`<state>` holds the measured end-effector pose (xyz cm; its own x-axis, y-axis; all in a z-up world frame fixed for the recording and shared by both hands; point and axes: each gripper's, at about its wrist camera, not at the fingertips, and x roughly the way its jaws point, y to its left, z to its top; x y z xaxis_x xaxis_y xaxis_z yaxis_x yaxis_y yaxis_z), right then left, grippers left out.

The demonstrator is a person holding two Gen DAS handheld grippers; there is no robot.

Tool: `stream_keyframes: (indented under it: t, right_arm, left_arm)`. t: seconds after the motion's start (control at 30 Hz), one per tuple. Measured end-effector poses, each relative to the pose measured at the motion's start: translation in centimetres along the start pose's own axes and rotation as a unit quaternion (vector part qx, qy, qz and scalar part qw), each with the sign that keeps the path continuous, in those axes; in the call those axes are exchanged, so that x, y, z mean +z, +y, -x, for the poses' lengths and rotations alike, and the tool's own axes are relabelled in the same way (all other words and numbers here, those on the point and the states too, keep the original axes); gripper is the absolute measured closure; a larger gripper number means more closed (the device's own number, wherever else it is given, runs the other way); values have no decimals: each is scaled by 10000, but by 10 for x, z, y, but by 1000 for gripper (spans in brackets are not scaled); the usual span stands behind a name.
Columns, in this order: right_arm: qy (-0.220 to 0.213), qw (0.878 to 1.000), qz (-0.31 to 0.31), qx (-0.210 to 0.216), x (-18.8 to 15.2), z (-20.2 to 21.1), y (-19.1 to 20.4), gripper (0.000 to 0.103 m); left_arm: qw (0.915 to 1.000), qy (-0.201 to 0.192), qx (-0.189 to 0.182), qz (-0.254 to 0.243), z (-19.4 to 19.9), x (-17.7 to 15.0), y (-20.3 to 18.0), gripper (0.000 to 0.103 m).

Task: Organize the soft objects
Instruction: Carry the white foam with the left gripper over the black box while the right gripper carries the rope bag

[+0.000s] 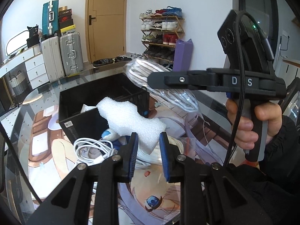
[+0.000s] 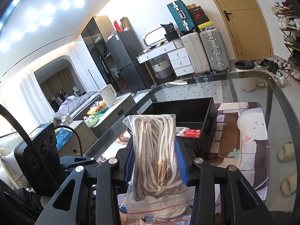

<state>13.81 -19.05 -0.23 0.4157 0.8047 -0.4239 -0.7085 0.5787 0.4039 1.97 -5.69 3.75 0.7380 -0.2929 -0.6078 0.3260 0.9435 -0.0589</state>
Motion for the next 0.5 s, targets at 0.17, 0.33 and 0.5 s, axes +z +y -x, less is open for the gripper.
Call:
stream_keyframes:
  t: [0.17, 0.33, 0.5]
  right_arm:
    - [-29, 10000, 31, -37, 1, 1, 0, 63]
    - [-23, 9999, 52, -95, 2, 2, 1, 63]
    - [-70, 9999, 63, -124, 7, 3, 4, 63]
  left_arm:
    - [9998, -132, 125, 85, 7, 5, 6, 82]
    - [9993, -238, 251, 167, 10, 14, 17, 82]
    - [9981, -344, 393, 331, 11, 25, 29, 82]
